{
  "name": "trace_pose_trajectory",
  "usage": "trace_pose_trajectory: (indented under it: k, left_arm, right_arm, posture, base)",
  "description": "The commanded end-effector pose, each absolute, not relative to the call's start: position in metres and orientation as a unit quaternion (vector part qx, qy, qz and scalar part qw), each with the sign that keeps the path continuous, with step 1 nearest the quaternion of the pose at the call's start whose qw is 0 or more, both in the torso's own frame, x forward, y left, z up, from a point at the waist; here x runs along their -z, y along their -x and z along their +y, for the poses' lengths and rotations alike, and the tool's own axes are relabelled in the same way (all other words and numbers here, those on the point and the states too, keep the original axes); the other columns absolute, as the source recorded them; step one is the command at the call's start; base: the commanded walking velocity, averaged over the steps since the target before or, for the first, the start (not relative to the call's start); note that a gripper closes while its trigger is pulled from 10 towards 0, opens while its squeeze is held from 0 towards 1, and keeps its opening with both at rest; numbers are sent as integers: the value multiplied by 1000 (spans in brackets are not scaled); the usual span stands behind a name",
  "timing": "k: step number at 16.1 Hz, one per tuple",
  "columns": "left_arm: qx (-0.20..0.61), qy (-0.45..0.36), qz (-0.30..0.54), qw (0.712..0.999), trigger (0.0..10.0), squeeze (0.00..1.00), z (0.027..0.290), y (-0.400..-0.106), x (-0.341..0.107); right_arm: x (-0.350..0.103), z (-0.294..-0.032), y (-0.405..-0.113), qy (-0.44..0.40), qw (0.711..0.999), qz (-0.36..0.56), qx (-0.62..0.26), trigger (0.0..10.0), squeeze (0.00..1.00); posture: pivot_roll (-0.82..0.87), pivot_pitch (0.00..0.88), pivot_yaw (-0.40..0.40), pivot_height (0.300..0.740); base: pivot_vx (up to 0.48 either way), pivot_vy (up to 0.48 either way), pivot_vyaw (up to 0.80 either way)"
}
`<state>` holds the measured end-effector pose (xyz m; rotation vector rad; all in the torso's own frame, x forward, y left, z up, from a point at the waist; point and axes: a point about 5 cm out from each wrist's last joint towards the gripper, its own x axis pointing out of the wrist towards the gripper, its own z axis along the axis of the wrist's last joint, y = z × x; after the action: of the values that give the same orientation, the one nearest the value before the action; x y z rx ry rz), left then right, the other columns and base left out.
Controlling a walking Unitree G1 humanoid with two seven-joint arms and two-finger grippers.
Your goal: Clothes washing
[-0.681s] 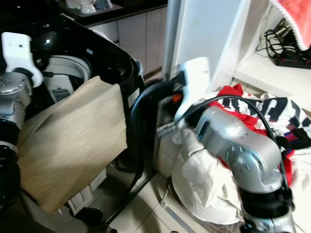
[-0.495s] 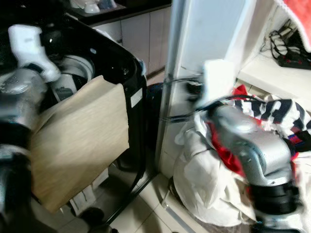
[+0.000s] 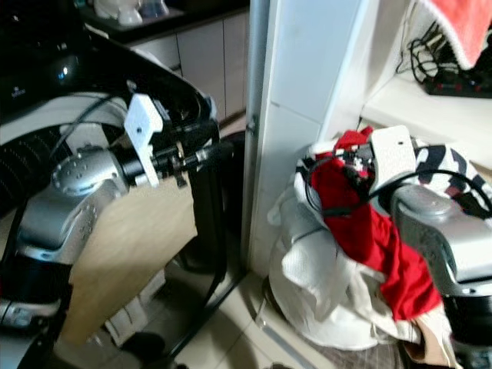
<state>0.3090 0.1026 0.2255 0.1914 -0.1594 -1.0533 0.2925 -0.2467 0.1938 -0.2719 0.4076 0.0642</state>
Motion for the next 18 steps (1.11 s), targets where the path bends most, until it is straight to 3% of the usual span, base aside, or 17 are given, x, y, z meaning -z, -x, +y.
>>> trace_pose_trajectory:
  k: [1,3,6,10,11,12,18]
  left_arm:
    - [521,-92,-68,846,10000,0,99,-301,-226]
    - [534,-87,-55,839,10000,0,95,-294,-224]
    - [533,-83,-46,841,10000,0,95,-290,-221]
    - [545,-79,-35,834,10000,0,95,-283,-221]
    - [548,-77,-32,832,10000,0,97,-281,-221]
    - [549,-74,-31,832,10000,0,97,-280,-221]
    - [565,-70,-18,822,10000,0,98,-276,-220]
  right_arm:
    - [-198,-251,-290,147,966,211,-34,10000,1000]
    - [-209,-270,-285,160,963,216,9,10000,1000]
    - [-208,-284,-281,56,975,189,101,10000,1000]
    - [-191,-294,-258,-36,960,185,208,10000,1000]
    - [-192,-304,-247,-61,947,165,269,10000,129]
    - [-195,-311,-241,-71,938,144,307,10000,0]
    - [-181,-309,-229,-106,929,183,304,10000,0]
  posture:
    - [-103,0,34,740]
    - [-103,0,34,740]
    - [-104,0,23,740]
    - [-102,0,13,740]
    - [-103,0,11,740]
    - [-103,0,11,740]
    - [-105,0,10,740]
  base:
    - [0,0,0]
    - [0,0,0]
    - [0,0,0]
    - [0,0,0]
    - [0,0,0]
    - [0,0,0]
    - [0,0,0]
